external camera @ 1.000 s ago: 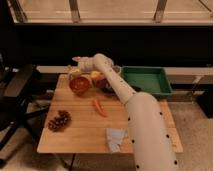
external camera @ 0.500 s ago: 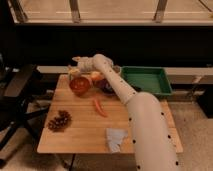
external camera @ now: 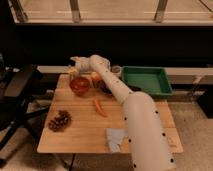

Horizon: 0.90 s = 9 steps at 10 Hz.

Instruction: Place banana in plastic cup

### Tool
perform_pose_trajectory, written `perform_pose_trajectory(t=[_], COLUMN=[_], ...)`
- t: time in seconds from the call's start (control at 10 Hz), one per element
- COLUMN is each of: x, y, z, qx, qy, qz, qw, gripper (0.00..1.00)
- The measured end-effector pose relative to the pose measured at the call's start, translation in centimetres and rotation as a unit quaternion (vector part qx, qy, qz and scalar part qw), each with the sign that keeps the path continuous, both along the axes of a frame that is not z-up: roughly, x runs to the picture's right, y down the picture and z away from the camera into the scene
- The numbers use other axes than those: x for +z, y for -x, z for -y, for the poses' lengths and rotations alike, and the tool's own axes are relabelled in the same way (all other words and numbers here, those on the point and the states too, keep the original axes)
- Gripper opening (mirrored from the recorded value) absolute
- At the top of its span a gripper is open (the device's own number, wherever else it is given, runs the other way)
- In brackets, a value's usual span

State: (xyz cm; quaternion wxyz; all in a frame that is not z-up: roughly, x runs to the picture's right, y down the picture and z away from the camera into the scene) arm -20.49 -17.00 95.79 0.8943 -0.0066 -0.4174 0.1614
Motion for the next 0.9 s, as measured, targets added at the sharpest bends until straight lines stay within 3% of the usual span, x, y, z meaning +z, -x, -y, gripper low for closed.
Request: perform_pose_trajectory(t=[0.1, 0.3, 0.7, 0.9], x=[0.44, 0.64, 0.69, 1.18], y=[-0.20, -0.11, -0.13, -0.12], z=[0.23, 0.32, 0.42, 0.34], qx=[0.012, 0.018, 0.022, 0.040], qy=[-0.008, -0.014, -0.012, 0.001], qz=[-0.020, -0.032, -0.029, -0.009], qw=[0.9997, 0.9992, 0.9993, 0.9992], gripper=[0.65, 0.65, 0.65, 0.65])
